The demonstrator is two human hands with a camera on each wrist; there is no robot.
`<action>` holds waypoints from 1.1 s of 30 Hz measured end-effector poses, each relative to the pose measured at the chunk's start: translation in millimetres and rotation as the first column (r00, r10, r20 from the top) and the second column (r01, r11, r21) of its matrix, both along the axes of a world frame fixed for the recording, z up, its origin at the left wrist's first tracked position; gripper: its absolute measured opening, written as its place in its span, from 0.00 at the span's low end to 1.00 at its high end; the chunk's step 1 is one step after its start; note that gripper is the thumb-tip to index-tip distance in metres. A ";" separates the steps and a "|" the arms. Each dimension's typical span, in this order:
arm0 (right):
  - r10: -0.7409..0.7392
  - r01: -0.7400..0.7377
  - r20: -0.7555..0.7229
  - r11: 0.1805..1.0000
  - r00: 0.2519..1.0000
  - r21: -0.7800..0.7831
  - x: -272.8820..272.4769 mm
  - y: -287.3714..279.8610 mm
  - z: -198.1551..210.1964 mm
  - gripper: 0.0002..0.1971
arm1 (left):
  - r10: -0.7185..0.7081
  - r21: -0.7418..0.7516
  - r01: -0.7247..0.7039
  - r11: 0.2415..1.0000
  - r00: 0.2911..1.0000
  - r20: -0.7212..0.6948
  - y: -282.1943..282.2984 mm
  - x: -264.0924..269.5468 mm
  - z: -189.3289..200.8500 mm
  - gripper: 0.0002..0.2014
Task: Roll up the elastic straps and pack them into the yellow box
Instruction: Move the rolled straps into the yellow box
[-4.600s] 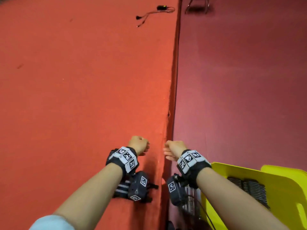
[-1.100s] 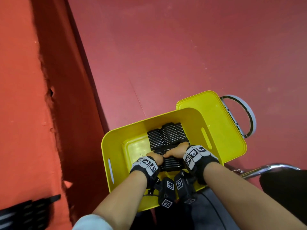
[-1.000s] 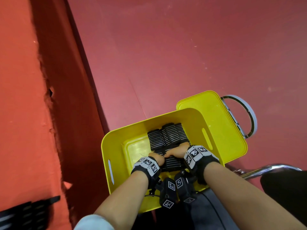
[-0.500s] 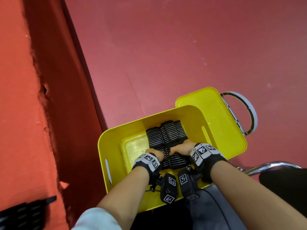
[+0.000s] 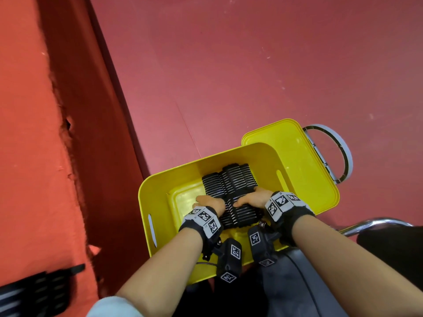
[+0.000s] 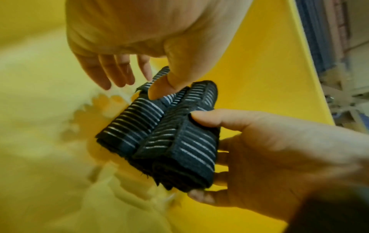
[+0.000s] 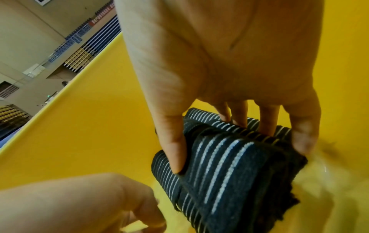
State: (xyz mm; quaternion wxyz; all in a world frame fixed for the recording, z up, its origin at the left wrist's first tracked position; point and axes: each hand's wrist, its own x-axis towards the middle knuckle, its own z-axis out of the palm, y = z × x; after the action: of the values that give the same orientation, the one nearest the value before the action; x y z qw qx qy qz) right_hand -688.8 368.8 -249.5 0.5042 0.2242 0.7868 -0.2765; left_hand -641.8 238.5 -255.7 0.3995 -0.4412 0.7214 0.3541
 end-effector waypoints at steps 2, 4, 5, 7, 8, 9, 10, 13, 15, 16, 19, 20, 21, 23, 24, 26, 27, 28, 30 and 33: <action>-0.011 0.011 -0.013 1.000 1.000 -0.017 0.0 0.4 9.2 0.54 | 0.180 0.157 -0.173 0.972 0.983 -0.026 2.1 -1.1 8.5 0.15; -0.033 0.031 -0.026 0.998 0.999 -0.052 -0.5 2.7 11.7 0.42 | 0.260 0.313 -0.253 0.915 0.965 0.018 7.9 0.4 19.2 0.11; -0.067 0.066 -0.012 0.994 0.998 -0.090 -0.9 4.1 14.5 0.34 | 0.255 0.375 -0.249 0.893 0.966 0.035 11.5 2.2 21.2 0.13; -0.074 0.073 -0.014 0.993 0.997 -0.095 -2.5 4.3 18.1 0.25 | 0.231 0.449 -0.225 0.865 0.972 0.043 16.0 4.5 27.4 0.24; -0.021 0.019 -0.033 0.998 0.999 -0.058 -3.8 6.1 20.7 0.21 | 0.229 0.456 -0.217 0.863 0.973 0.030 20.5 5.6 21.9 0.28; -0.014 0.012 -0.078 1.000 0.997 -0.021 -5.2 5.5 23.5 0.18 | 0.230 0.448 -0.204 0.871 0.973 -0.004 23.6 6.6 16.9 0.33; 0.056 -0.055 -0.104 0.998 0.993 0.013 -5.2 5.8 27.6 0.16 | 0.215 0.422 -0.178 0.889 0.976 -0.041 26.2 7.8 16.0 0.38; 0.197 -0.194 -0.060 0.979 0.978 0.063 -1.9 7.1 19.0 0.13 | 0.179 0.329 -0.133 0.935 0.978 -0.111 29.4 9.3 14.7 0.36; 0.241 -0.237 -0.049 0.969 0.969 0.072 0.2 11.7 10.0 0.22 | 0.200 0.300 -0.162 0.940 0.974 -0.103 27.7 7.9 14.0 0.31; 0.207 -0.203 -0.045 0.976 0.977 0.081 0.1 11.8 5.6 0.28 | 0.210 0.311 -0.174 0.934 0.974 -0.085 25.7 7.5 15.4 0.31; 0.141 -0.135 -0.052 0.985 0.989 0.106 -1.1 10.4 1.7 0.38 | 0.297 0.361 -0.258 0.896 0.953 -0.057 18.2 10.8 -21.1 0.44; 0.154 -0.147 -0.050 0.983 0.987 0.113 -0.5 9.7 1.1 0.40 | 0.321 0.373 -0.288 0.882 0.947 -0.026 15.3 12.6 -25.8 0.46; 0.168 -0.162 -0.038 0.979 0.985 0.125 -0.8 7.7 1.0 0.40 | 0.352 0.390 -0.320 0.863 0.936 -0.013 12.9 13.6 -29.5 0.46; 0.172 -0.167 -0.034 0.978 0.984 0.122 1.0 7.0 -1.4 0.36 | 0.370 0.424 -0.325 0.845 0.929 -0.024 12.7 11.6 -9.5 0.38; 0.177 -0.170 -0.045 0.978 0.983 0.118 1.8 7.8 -5.3 0.34 | 0.372 0.434 -0.317 0.843 0.927 -0.046 13.5 10.9 -0.7 0.35; 0.208 -0.201 -0.055 0.973 0.977 0.117 2.2 9.3 -5.7 0.30 | 0.387 0.415 -0.318 0.853 0.917 -0.093 14.7 11.0 8.2 0.32; 0.227 -0.220 -0.053 0.968 0.972 0.122 3.1 9.6 -2.3 0.28 | 0.387 0.399 -0.316 0.861 0.915 -0.111 14.6 11.4 7.4 0.32; 0.251 -0.242 -0.061 0.963 0.966 0.117 2.5 10.7 0.8 0.27 | 0.377 0.385 -0.309 0.870 0.919 -0.114 14.0 10.9 6.5 0.32; 0.302 -0.294 -0.043 0.945 0.952 0.143 -0.1 12.4 9.5 0.25 | 0.382 0.380 -0.318 0.869 0.918 -0.106 13.1 10.6 9.6 0.29; 0.374 -0.370 -0.009 0.920 0.927 0.129 -3.9 16.2 22.0 0.25 | 0.366 0.388 -0.310 0.868 0.928 -0.077 11.5 7.4 27.7 0.28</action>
State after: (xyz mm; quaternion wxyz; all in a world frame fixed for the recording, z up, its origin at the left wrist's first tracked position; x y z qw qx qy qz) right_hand -692.7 385.1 -227.5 0.5191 0.0975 0.8392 -0.1296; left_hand -634.4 250.0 -228.0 0.3523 -0.4500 0.5809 0.5796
